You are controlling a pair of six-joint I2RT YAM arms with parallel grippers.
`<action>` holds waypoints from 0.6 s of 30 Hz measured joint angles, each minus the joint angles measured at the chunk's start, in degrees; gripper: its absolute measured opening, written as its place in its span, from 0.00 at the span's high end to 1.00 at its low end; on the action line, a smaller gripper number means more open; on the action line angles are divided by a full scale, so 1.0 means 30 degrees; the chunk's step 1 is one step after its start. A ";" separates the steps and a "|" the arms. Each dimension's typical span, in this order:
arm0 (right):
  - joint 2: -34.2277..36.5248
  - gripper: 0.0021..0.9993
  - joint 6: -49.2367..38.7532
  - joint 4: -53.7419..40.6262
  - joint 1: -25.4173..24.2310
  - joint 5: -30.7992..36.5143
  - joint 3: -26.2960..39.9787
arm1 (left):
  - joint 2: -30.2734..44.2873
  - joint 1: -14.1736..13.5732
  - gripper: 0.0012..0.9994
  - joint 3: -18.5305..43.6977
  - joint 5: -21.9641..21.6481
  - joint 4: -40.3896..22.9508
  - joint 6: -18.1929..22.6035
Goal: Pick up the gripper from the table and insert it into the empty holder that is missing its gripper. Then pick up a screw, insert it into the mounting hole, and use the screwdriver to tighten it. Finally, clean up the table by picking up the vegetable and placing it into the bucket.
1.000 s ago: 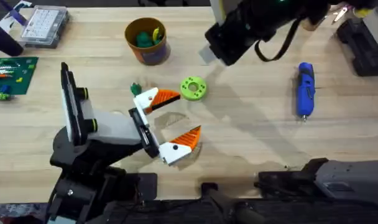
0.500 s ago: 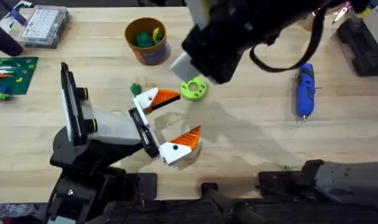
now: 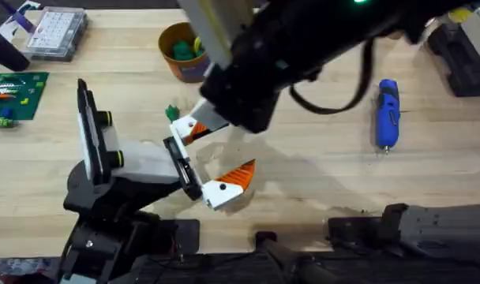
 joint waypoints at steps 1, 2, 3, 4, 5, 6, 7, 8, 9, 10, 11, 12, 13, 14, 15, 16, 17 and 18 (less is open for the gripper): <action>0.0138 1.00 0.0000 0.0153 0.0069 -0.0022 0.0000 | 0.0000 0.0000 0.01 0.0000 0.0000 0.0000 0.0000; 0.0273 1.00 0.0019 0.0292 0.0137 -0.0037 0.0000 | 0.0000 0.0000 0.01 0.0000 0.0000 0.0000 0.0000; 0.0379 1.00 0.0047 0.0412 0.0184 -0.0041 0.0000 | 0.0001 0.0000 0.01 0.0000 0.0000 0.0000 0.0000; 0.0653 1.00 0.0058 0.0623 0.0228 -0.0041 0.0000 | -0.0003 0.0000 0.01 0.0000 0.0000 0.0000 0.0000; 0.0755 1.00 0.0058 0.0641 0.0228 -0.0041 0.0000 | -0.0003 0.0000 0.01 0.0000 0.0000 0.0000 0.0000; 0.0863 1.00 0.0058 0.0655 0.0228 -0.0041 0.0000 | -0.0003 0.0000 0.01 0.0000 0.0000 0.0000 0.0000; 0.0986 1.00 0.0058 0.0681 0.0225 -0.0041 0.0000 | -0.0003 0.0000 0.01 0.0000 0.0000 0.0000 0.0000; 0.1119 1.00 0.0058 0.0729 0.0221 -0.0041 0.0000 | -0.0003 0.0000 0.01 0.0000 0.0000 0.0000 0.0000; 0.1268 1.00 0.0058 0.0799 0.0224 -0.0041 0.0000 | -0.0003 0.0000 0.01 0.0000 0.0000 0.0000 0.0000; 0.1434 1.00 0.0058 0.0899 0.0228 -0.0041 0.0000 | -0.0003 0.0000 0.01 0.0000 0.0000 0.0000 0.0000; 0.1599 1.00 0.0058 0.1002 0.0228 -0.0041 0.0000 | 0.0000 0.0000 0.01 0.0000 0.0000 0.0000 0.0000; 0.1751 1.00 0.0058 0.1085 0.0228 -0.0038 0.0000 | 0.0001 0.0000 0.01 0.0000 0.0000 0.0000 0.0000; 0.1891 1.00 0.0058 0.1155 0.0228 -0.0027 0.0000 | -0.0003 0.0000 0.01 0.0000 0.0000 0.0000 0.0000; 0.2009 1.00 0.0058 0.1212 0.0228 -0.0001 0.0000 | -0.0003 0.0000 0.01 0.0000 0.0000 0.0000 0.0000; 0.2107 1.00 0.0058 0.1279 0.0228 0.0063 0.0000 | 0.0000 0.0000 0.01 0.0000 0.0000 0.0000 0.0000; 0.2184 1.00 0.0058 0.1344 0.0228 0.0147 0.0000 | 0.0001 0.0000 0.01 0.0000 0.0000 0.0000 0.0000; 0.2236 1.00 0.0055 0.1395 0.0228 0.0208 0.0000 | -0.0003 0.0000 0.01 0.0000 0.0000 0.0000 0.0000; 0.2282 1.00 0.0054 0.1447 0.0228 0.0267 0.0000 | -0.0003 0.0000 0.01 0.0000 0.0000 0.0000 0.0000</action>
